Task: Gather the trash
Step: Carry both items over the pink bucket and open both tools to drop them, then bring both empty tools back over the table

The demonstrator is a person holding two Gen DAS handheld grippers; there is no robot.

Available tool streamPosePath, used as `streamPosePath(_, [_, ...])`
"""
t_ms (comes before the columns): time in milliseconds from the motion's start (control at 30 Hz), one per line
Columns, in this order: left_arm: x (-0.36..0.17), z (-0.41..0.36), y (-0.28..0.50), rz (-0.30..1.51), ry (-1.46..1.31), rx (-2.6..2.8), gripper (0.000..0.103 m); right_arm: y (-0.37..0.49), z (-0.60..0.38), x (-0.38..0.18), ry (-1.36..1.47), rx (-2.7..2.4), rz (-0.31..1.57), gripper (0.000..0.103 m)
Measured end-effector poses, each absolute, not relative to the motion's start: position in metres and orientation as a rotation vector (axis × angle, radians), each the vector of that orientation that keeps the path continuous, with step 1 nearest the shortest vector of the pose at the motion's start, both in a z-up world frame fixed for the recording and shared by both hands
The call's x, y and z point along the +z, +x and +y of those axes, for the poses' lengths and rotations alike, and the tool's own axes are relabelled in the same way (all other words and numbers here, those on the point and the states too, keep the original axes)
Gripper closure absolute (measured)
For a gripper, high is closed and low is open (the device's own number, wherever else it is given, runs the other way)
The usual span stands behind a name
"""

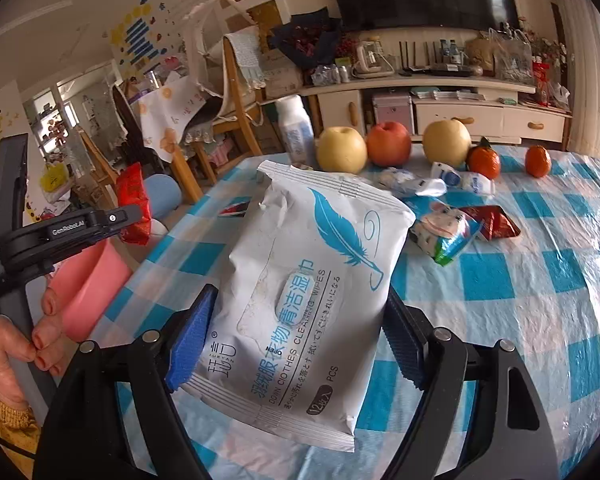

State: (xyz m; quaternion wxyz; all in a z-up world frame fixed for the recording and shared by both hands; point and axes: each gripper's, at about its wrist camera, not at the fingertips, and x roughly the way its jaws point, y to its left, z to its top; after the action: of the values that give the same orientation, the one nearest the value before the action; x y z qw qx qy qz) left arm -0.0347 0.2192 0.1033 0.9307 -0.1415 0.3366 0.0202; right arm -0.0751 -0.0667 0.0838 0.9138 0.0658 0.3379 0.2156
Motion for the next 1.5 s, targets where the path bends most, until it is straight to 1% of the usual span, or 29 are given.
streamPosePath(167, [0.123,0.266,-0.054,0.638,-0.344,0.14,0.072,-0.078,-0.016,0.112,0.122,0.565,0.675,0.023])
streamPosePath(433, [0.131,0.364,-0.092,0.592,-0.43,0.403,0.072,-0.077,0.112,0.144,0.033,0.807,0.654,0.023])
streamPosePath(633, [0.117,0.436,-0.113,0.601,-0.56,0.529,0.072,-0.074,0.203,0.146,-0.004,0.939,0.668,0.023])
streamPosePath(800, [0.105,0.473,-0.117,0.626,-0.619,0.589,0.071,-0.057,0.251,0.124,-0.008,1.009,0.743,0.022])
streamPosePath(833, [0.103,0.476,-0.116,0.636,-0.622,0.596,0.067,-0.053,0.256,0.119,0.0,1.014,0.754,0.021])
streamPosePath(867, [0.101,0.481,-0.116,0.645,-0.631,0.607,0.052,-0.051,0.261,0.117,0.009,1.015,0.766,0.019])
streamPosePath(900, [0.099,0.482,-0.118,0.645,-0.645,0.613,0.045,-0.049,0.261,0.114,0.023,1.017,0.774,0.014])
streamPosePath(933, [0.099,0.483,-0.119,0.631,-0.646,0.618,0.035,-0.047,0.26,0.114,0.04,1.015,0.773,0.009])
streamPosePath(1067, [0.102,0.471,-0.122,0.564,-0.602,0.652,0.022,-0.052,0.244,0.117,0.072,0.974,0.733,0.009])
streamPosePath(1133, [0.106,0.464,-0.124,0.498,-0.564,0.645,0.018,-0.056,0.23,0.121,0.077,0.933,0.712,0.009])
streamPosePath(1167, [0.109,0.46,-0.127,0.447,-0.555,0.619,0.013,-0.057,0.223,0.123,0.077,0.914,0.706,0.009])
streamPosePath(1333, [0.12,0.438,-0.126,0.321,-0.549,0.554,0.011,-0.067,0.186,0.127,0.009,0.802,0.632,0.009])
streamPosePath(1400, [0.127,0.427,-0.12,0.303,-0.51,0.525,0.011,-0.074,0.171,0.128,-0.038,0.759,0.591,0.008])
streamPosePath(1500, [0.136,0.407,-0.111,0.303,-0.422,0.495,0.01,-0.084,0.149,0.128,-0.104,0.707,0.522,0.004])
